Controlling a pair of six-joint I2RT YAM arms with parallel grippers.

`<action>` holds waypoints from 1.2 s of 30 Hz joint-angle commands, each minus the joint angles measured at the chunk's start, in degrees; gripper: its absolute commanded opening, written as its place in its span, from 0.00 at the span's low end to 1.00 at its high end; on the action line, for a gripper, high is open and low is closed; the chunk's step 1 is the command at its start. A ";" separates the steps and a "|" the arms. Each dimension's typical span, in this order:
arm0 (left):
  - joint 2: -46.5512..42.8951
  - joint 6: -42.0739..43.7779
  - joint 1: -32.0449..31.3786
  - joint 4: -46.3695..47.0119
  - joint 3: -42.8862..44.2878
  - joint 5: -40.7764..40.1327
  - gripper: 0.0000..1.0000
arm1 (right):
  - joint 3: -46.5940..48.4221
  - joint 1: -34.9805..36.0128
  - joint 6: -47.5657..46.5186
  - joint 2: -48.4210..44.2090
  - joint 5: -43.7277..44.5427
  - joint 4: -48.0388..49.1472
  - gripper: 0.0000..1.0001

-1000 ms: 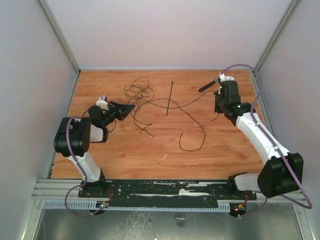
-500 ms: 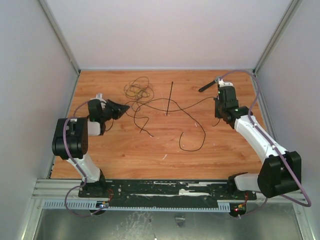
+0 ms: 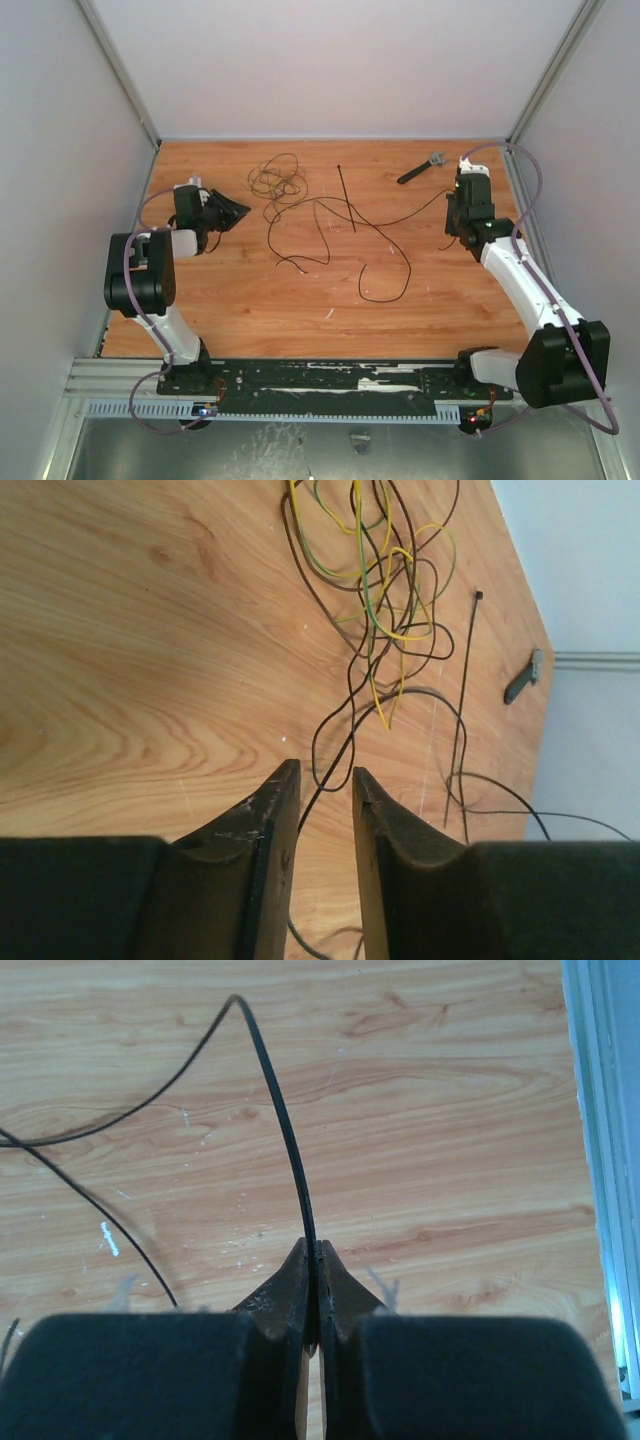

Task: Zip-tie the wires
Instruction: Place the cable at the center of the board.

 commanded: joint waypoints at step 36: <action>-11.61 28.28 -27.25 -43.27 8.42 -17.40 0.61 | -1.23 -0.28 0.25 -3.42 -5.28 3.73 0.00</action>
